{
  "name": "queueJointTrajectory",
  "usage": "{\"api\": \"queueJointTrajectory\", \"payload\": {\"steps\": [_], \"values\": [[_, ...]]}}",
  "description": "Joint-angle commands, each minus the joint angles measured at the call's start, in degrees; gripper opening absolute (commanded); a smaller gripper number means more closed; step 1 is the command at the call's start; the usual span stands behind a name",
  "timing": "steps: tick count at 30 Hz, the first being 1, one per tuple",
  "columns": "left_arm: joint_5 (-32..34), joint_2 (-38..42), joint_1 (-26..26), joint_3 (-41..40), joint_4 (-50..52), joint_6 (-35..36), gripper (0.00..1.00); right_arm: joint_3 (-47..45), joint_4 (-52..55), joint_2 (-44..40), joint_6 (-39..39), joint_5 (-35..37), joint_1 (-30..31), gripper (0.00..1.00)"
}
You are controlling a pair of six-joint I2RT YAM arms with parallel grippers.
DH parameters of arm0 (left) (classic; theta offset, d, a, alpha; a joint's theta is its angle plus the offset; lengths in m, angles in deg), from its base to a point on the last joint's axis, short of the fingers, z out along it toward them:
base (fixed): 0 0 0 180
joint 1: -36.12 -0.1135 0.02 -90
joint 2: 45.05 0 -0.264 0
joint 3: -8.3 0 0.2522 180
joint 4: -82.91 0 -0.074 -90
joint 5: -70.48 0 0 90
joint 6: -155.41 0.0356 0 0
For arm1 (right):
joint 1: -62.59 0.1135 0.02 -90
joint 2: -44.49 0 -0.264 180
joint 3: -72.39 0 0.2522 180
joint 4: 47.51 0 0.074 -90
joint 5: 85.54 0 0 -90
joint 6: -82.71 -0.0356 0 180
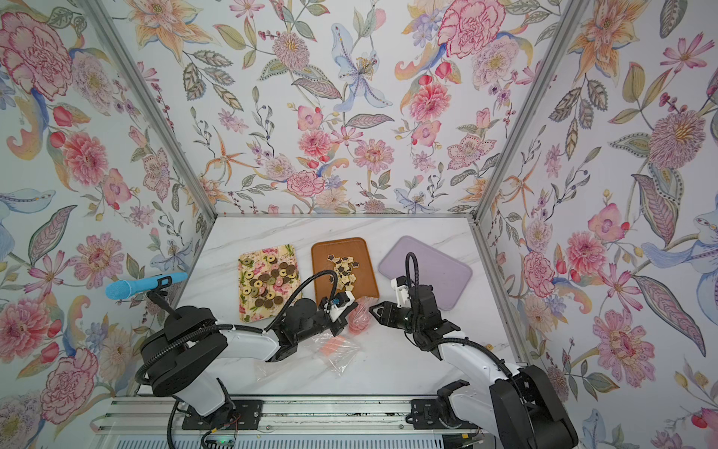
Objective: Pour cookies out of the ziploc bag
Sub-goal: Adjust the ziploc bag at the center of the board.
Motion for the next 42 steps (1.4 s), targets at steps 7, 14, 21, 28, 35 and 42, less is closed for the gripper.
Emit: {"api": "queueJointTrajectory", "payload": {"steps": [7, 14, 21, 28, 35, 42], "values": [[-0.7, 0.8, -0.1, 0.2, -1.7, 0.2, 0.0, 2.6, -1.5, -1.3, -0.4, 3.5, 0.2, 0.43], [-0.7, 0.9, -0.1, 0.3, -1.4, 0.4, 0.0, 4.1, -2.0, 1.4, 0.1, 3.0, -0.5, 0.44], [-0.9, 0.5, -0.1, 0.2, -2.0, -0.1, 0.0, 4.1, -6.1, 4.4, -1.5, 0.4, -0.4, 0.31], [-1.1, 0.4, -0.1, 0.4, -2.0, -0.2, 0.0, 3.6, -4.9, 2.2, -1.7, 1.1, -0.5, 0.01], [-0.8, 1.0, -0.1, 0.1, -1.5, 0.3, 0.0, 3.9, 2.6, -3.5, 2.4, 2.9, -1.7, 0.0], [-1.5, 1.9, -0.1, 0.7, 0.7, 1.6, 0.0, 7.9, 15.0, -4.0, 17.3, -6.7, -4.8, 0.0]]}}
